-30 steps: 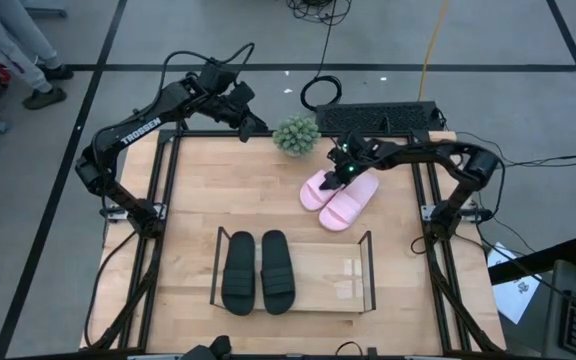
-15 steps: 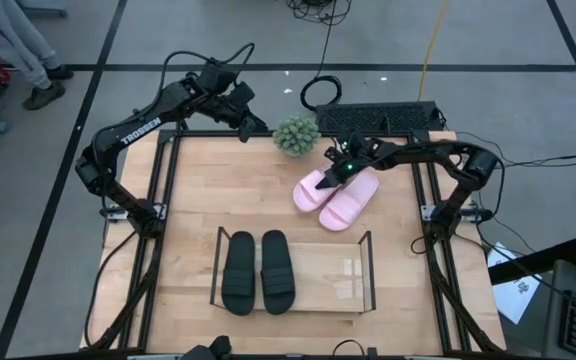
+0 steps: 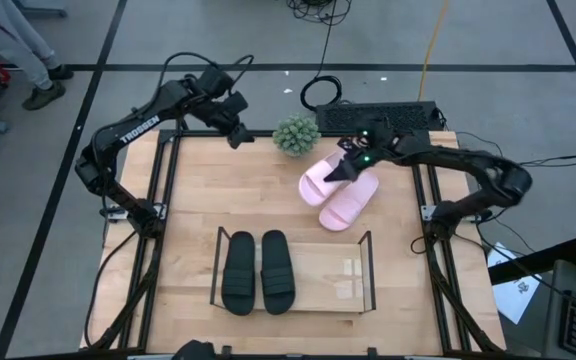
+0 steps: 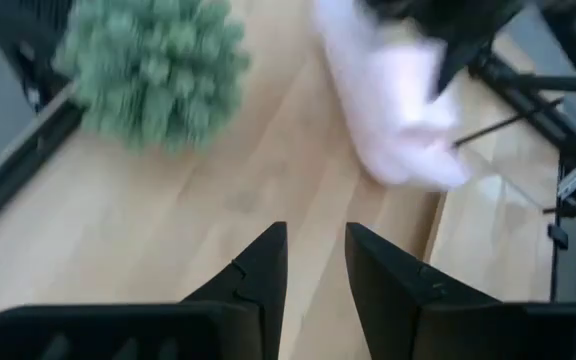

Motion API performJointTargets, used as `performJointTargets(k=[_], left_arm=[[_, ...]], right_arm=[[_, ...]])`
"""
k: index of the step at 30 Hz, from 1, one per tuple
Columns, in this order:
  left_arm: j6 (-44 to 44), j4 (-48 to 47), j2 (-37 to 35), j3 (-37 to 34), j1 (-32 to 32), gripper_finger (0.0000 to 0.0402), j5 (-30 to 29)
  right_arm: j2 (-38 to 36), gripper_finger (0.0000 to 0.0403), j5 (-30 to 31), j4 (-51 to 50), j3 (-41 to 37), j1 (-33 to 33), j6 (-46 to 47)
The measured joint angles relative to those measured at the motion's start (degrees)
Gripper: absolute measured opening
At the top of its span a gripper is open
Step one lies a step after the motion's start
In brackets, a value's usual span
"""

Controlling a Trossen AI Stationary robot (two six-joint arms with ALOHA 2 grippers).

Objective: Pick and place slides into the shelf
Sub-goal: Put the right pink slipper on the shelf

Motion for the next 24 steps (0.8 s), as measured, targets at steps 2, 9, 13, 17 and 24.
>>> performJointTargets(k=[2,9,13,17,24], left_arm=[[0.8,-3.0,0.0,0.0,0.4,0.0104,0.0],[3.5,-8.5,0.0,0.0,2.0,0.0104,0.0],[3.8,-8.7,0.0,0.0,2.6,0.0104,0.0],[3.9,-9.1,0.0,0.0,2.7,0.0104,0.0],[4.1,-9.9,0.0,0.0,2.7,0.0104,0.0]], right_arm=[[-3.8,0.0003,0.0,-0.9,0.6,1.4,-0.4],[-7.7,0.0002,3.8,-18.1,14.3,11.9,-7.7],[-2.0,0.0001,8.4,-35.7,25.4,20.5,-16.5],[5.7,0.0001,12.5,-47.9,34.3,27.5,-22.9],[13.5,0.0001,11.5,-51.9,42.5,33.6,-26.9]])
